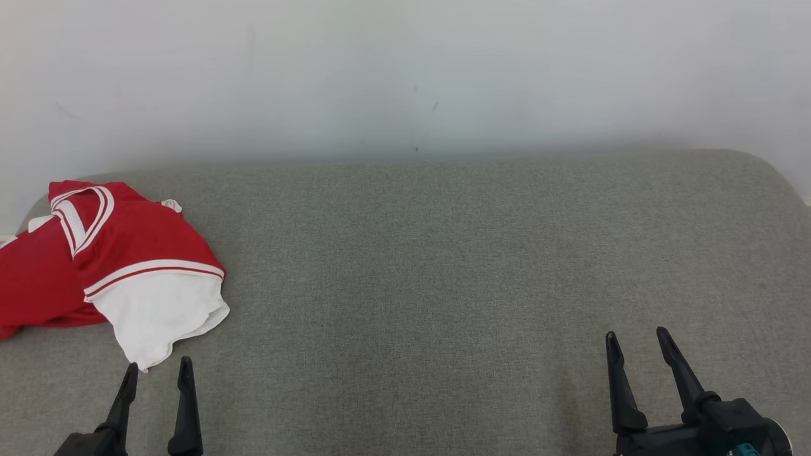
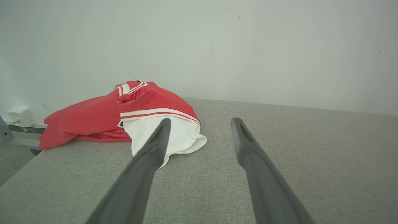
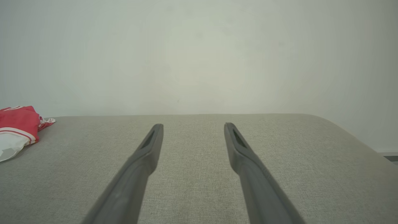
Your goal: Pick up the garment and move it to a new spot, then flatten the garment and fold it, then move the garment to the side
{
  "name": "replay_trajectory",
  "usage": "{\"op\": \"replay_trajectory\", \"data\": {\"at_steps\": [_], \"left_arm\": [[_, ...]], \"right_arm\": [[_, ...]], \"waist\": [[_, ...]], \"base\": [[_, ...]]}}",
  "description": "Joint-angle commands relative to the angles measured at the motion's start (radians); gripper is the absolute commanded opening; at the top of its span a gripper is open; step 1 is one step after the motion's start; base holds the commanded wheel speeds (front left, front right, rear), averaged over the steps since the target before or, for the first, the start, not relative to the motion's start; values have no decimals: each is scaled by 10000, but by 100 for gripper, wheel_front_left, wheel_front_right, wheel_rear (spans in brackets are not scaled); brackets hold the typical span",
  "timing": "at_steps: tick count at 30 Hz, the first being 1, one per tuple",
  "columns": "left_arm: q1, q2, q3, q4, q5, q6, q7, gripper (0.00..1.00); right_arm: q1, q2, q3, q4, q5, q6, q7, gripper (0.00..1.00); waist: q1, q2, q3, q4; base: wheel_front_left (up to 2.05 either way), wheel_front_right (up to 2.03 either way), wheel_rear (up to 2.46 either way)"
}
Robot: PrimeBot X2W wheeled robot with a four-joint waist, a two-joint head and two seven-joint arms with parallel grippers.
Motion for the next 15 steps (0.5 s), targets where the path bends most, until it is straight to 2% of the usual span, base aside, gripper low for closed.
{"op": "replay_trajectory", "data": {"at_steps": [1,15], "left_arm": [[125,-9,9,-35,-165,22,-2,100],[183,66,-48,64,-314,101,-29,100]], "right_arm": [[54,-26,-46,8,92,-21,-11,100],[22,-26,-94,111,326,-21,-11,100]], "waist": [[0,0,1,-3],[0,0,2,-42]], "base": [[0,0,0],[0,0,0]]}}
